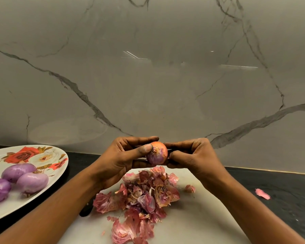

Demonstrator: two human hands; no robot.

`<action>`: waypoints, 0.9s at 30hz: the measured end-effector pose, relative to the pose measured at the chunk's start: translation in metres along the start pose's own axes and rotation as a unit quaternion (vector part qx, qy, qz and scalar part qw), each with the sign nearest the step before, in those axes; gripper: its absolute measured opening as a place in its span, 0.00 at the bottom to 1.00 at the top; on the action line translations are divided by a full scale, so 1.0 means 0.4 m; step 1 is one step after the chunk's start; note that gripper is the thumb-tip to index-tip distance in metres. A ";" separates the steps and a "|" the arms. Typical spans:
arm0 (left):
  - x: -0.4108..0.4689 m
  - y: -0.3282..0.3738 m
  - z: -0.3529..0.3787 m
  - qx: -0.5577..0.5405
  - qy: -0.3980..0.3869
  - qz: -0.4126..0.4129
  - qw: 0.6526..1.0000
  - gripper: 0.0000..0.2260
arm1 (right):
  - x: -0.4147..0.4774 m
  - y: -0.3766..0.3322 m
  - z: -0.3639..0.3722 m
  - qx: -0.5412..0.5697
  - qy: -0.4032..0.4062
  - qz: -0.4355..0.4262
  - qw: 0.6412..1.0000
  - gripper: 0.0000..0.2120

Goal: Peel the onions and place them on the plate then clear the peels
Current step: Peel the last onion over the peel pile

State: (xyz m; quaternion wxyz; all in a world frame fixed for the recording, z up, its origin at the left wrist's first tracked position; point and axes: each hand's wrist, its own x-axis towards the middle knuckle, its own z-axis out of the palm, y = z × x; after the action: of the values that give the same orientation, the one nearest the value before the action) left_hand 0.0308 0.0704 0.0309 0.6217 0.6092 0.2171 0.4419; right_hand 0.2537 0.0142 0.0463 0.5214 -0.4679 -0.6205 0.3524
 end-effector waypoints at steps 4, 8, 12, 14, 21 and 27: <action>0.000 -0.002 -0.003 0.013 0.002 -0.002 1.000 0.16 | 0.002 -0.001 -0.003 0.015 -0.002 0.017 1.000 0.11; 0.001 0.001 0.000 0.016 0.012 0.001 1.000 0.18 | 0.000 -0.004 -0.003 0.042 -0.036 0.021 0.998 0.15; 0.001 -0.003 0.001 0.021 0.012 0.001 1.000 0.17 | -0.001 0.002 0.001 0.015 -0.034 0.004 0.999 0.16; 0.002 -0.002 0.000 0.005 0.015 0.002 1.000 0.16 | 0.001 0.004 0.001 0.006 -0.022 -0.003 1.000 0.14; 0.003 0.002 0.001 -0.012 0.015 0.012 1.000 0.18 | 0.004 0.006 -0.006 0.040 0.009 0.011 0.999 0.12; 0.008 0.003 0.001 -0.007 0.036 0.020 0.999 0.19 | 0.004 -0.003 -0.004 0.049 0.001 0.025 0.998 0.11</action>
State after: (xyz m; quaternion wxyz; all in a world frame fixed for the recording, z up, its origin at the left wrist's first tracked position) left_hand 0.0325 0.0727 0.0328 0.6089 0.5927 0.2240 0.4773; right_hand 0.2548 0.0153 0.0483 0.5356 -0.4571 -0.5902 0.3947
